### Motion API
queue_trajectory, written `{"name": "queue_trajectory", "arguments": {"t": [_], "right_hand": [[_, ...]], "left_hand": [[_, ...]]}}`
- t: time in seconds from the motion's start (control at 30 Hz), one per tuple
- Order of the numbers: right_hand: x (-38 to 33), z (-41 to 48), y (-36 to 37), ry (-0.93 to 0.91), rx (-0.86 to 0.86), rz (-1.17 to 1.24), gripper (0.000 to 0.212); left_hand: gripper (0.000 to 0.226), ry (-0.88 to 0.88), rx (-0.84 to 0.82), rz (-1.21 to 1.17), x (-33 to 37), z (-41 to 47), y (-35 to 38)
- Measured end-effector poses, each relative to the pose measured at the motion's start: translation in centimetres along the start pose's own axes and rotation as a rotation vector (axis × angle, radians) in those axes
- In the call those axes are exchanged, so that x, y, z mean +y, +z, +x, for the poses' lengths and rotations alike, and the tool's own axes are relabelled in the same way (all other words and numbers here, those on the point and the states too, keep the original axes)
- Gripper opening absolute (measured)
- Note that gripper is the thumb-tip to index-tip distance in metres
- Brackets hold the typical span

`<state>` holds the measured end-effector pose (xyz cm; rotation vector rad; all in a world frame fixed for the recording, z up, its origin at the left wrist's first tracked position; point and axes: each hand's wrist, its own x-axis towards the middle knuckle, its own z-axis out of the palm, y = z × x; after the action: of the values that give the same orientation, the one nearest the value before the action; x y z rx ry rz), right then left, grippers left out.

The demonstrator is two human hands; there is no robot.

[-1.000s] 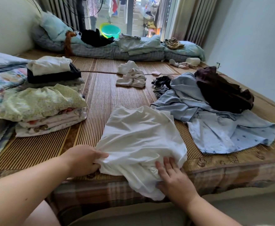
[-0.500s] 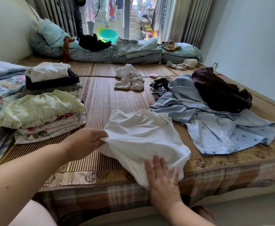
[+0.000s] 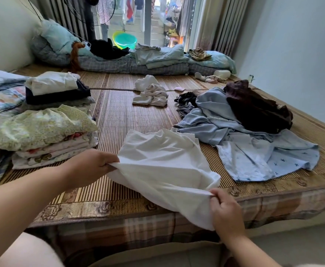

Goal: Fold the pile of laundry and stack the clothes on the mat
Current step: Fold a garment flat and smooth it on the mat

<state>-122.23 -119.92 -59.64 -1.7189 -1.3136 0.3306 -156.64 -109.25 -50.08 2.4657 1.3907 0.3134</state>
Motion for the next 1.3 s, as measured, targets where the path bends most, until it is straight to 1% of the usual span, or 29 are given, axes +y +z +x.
{"name": "queue_trajectory", "arguments": {"t": [0.03, 0.07, 0.1, 0.13, 0.17, 0.23, 0.27, 0.3, 0.33, 0.43, 0.47, 0.53, 0.57, 0.63, 0.7, 0.77, 0.8, 0.87, 0.9, 0.97, 1.0, 1.03, 1.07, 1.13, 1.17, 1.2, 1.23, 1.3], "right_hand": [[0.3, 0.5, -0.2, 0.071, 0.024, 0.052, 0.033], [0.5, 0.8, -0.4, 0.086, 0.029, 0.083, 0.029], [0.7, 1.2, -0.7, 0.034, 0.018, 0.072, 0.022], [0.6, 1.4, -1.1, -0.079, 0.002, 0.013, 0.012], [0.3, 1.6, -1.6, -0.226, -0.034, -0.071, 0.010], [-0.3, 2.0, -2.3, -0.512, -0.156, -0.350, 0.044], [-0.4, 2.3, -2.2, -0.592, -0.183, -0.475, 0.056], [-0.3, 2.6, -2.1, -0.643, -0.174, -0.532, 0.060], [-0.6, 3.0, -2.1, -0.635, -0.168, -0.526, 0.058], [-1.0, 4.5, -2.5, -0.504, -0.106, -0.348, 0.040], [-0.8, 4.9, -2.4, -0.505, -0.077, -0.351, 0.034], [-0.4, 5.6, -1.8, -0.557, -0.030, -0.425, 0.012], [-0.3, 5.6, -1.3, -0.549, -0.029, -0.461, 0.011], [0.3, 5.4, -0.4, -0.582, -0.069, -0.545, 0.025], [0.3, 4.7, 0.5, -0.682, -0.162, -0.658, 0.030], [0.5, 4.3, 1.1, -0.745, -0.229, -0.701, 0.033], [0.5, 4.1, 1.1, -0.725, -0.249, -0.689, 0.031], [0.7, 3.3, 0.5, -0.657, -0.279, -0.640, 0.014], [0.8, 2.7, 0.1, -0.623, -0.305, -0.643, 0.020], [0.5, 1.4, -0.2, -0.525, -0.393, -0.781, 0.061], [0.0, 0.9, -0.2, -0.500, -0.421, -0.872, 0.073], [-0.4, 0.5, 0.1, -0.492, -0.453, -0.948, 0.075], [-0.8, 0.2, 0.3, -0.477, -0.462, -1.004, 0.069], [-1.4, 0.5, 0.4, -0.420, -0.446, -1.034, 0.058], [-1.6, 0.9, 0.2, -0.421, -0.428, -1.036, 0.054], [-1.6, 1.5, 0.0, -0.433, -0.450, -1.034, 0.052], [-1.7, 2.2, 0.0, -0.457, -0.491, -1.020, 0.050], [-1.0, 4.1, -0.1, -0.448, -0.666, -0.964, 0.050]], "left_hand": [[0.030, 0.001, -0.006, 0.011, -0.1, -0.2, 0.0], [0.029, 0.004, -0.008, 0.021, -0.1, -0.4, 0.1], [0.029, 0.007, -0.005, 0.026, -0.2, -0.5, 0.1], [0.028, 0.008, -0.004, 0.026, -0.2, -0.6, 0.2], [0.028, 0.009, -0.009, 0.022, -0.3, -0.6, 0.2], [0.024, 0.003, -0.033, -0.003, -0.4, -0.7, 0.4], [0.022, -0.003, -0.046, -0.017, -0.5, -0.8, 0.6], [0.021, -0.012, -0.056, -0.027, -0.7, -0.9, 0.7], [0.020, -0.020, -0.062, -0.031, -0.8, -1.0, 0.8], [0.019, -0.033, -0.071, -0.036, -1.1, -1.4, 1.2], [0.019, -0.038, -0.076, -0.047, -1.2, -1.5, 1.4], [0.019, -0.051, -0.091, -0.059, -1.4, -1.8, 1.7], [0.019, -0.058, -0.101, -0.056, -1.4, -1.9, 1.8], [0.018, -0.069, -0.122, -0.045, -1.4, -2.1, 2.1], [0.017, -0.068, -0.135, -0.036, -1.2, -2.1, 2.5], [0.014, -0.071, -0.144, -0.053, -1.2, -2.3, 2.7], [0.013, -0.072, -0.148, -0.060, -1.2, -2.4, 2.8], [0.013, -0.071, -0.151, -0.060, -1.3, -2.6, 3.0], [0.014, -0.072, -0.151, -0.060, -1.4, -2.6, 3.0], [0.015, -0.072, -0.148, -0.062, -1.6, -2.7, 3.1], [0.015, -0.069, -0.147, -0.061, -1.7, -2.7, 3.2], [0.014, -0.063, -0.147, -0.058, -1.8, -2.7, 3.2], [0.014, -0.052, -0.148, -0.053, -1.8, -2.7, 3.3], [0.016, -0.023, -0.148, -0.034, -1.9, -2.8, 3.3], [0.017, -0.006, -0.147, -0.017, -2.0, -2.8, 3.3], [0.018, 0.011, -0.143, 0.000, -2.0, -2.8, 3.3], [0.017, 0.025, -0.141, 0.018, -2.1, -2.9, 3.3], [0.012, 0.051, -0.141, 0.047, -2.2, -2.9, 3.2]]}}
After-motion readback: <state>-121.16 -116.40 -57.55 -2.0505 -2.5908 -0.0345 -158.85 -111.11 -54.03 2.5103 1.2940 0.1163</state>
